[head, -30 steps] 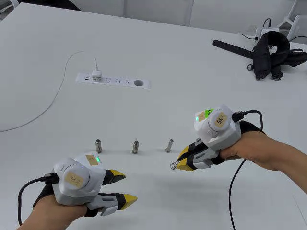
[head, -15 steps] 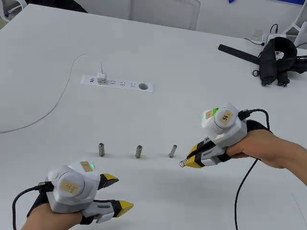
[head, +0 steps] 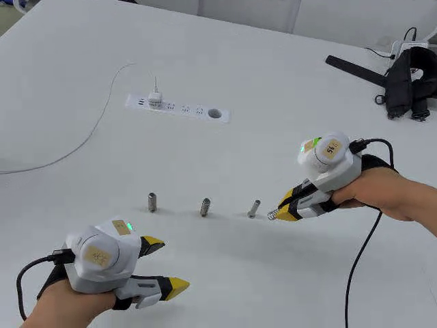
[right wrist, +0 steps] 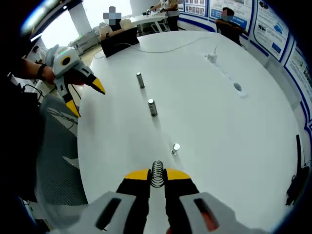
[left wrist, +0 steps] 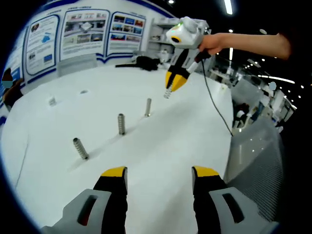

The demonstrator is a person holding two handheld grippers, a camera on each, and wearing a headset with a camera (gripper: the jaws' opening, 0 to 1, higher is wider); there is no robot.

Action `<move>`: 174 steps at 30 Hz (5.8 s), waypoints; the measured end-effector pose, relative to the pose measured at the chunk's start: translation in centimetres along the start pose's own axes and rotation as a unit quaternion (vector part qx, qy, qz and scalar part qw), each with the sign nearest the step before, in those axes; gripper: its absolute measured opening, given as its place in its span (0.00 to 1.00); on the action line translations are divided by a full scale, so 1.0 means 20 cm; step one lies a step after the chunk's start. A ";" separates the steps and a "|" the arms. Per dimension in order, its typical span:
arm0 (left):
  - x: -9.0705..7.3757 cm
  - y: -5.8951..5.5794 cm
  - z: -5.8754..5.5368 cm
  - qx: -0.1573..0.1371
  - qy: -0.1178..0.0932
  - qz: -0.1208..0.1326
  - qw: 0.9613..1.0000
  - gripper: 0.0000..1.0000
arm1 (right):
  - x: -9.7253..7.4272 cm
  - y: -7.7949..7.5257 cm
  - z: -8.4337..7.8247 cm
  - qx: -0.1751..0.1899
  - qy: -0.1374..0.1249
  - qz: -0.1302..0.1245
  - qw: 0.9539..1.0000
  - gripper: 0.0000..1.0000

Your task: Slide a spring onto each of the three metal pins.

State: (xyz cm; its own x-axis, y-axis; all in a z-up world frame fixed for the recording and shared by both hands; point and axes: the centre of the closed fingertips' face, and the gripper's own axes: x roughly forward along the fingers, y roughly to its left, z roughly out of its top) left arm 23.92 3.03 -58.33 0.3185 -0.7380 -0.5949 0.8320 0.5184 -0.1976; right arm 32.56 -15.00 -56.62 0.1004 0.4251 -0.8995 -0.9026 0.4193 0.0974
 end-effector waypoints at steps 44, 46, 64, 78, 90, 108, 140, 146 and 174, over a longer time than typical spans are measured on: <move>-0.04 0.03 0.01 -0.037 -0.015 0.012 0.999 0.58 | 0.11 -0.10 0.12 -0.028 0.034 0.013 0.999 0.12; -0.04 0.03 0.01 -0.038 -0.016 0.013 0.999 0.58 | 0.12 -0.10 0.12 -0.028 0.036 0.015 0.999 0.12; -0.03 0.03 0.00 -0.042 -0.017 0.010 0.999 0.58 | 0.16 -0.11 0.14 -0.032 0.043 0.014 0.998 0.13; -0.04 0.04 -0.02 -0.049 -0.015 0.011 0.999 0.58 | 0.23 -0.11 0.13 -0.043 0.056 0.016 0.997 0.13; -0.05 0.04 -0.03 -0.053 -0.014 0.014 0.998 0.57 | 0.28 -0.11 0.10 -0.054 0.067 0.018 0.996 0.13; -0.06 0.05 -0.04 -0.055 -0.014 0.017 0.998 0.57 | 0.40 -0.13 0.03 -0.060 0.080 0.019 0.995 0.13; -0.06 0.07 0.03 -0.053 -0.030 0.027 0.998 0.62 | 0.32 -0.12 -0.05 -0.014 0.061 -0.002 0.998 0.34; -0.08 0.09 0.03 -0.054 -0.031 0.034 0.997 0.63 | 0.26 -0.13 -0.09 0.022 0.044 -0.028 0.998 0.41; -0.14 0.19 0.04 -0.065 -0.036 0.056 0.996 0.63 | 0.08 -0.04 -0.15 0.241 -0.140 -0.094 0.956 0.57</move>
State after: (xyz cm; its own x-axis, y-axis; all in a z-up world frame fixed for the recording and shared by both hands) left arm 26.60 6.79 -56.82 0.4414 -0.6999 -0.5615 0.7259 0.6464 -0.2351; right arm 32.25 -17.02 -59.50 0.4108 0.4756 -0.7779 -0.5672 0.8013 0.1904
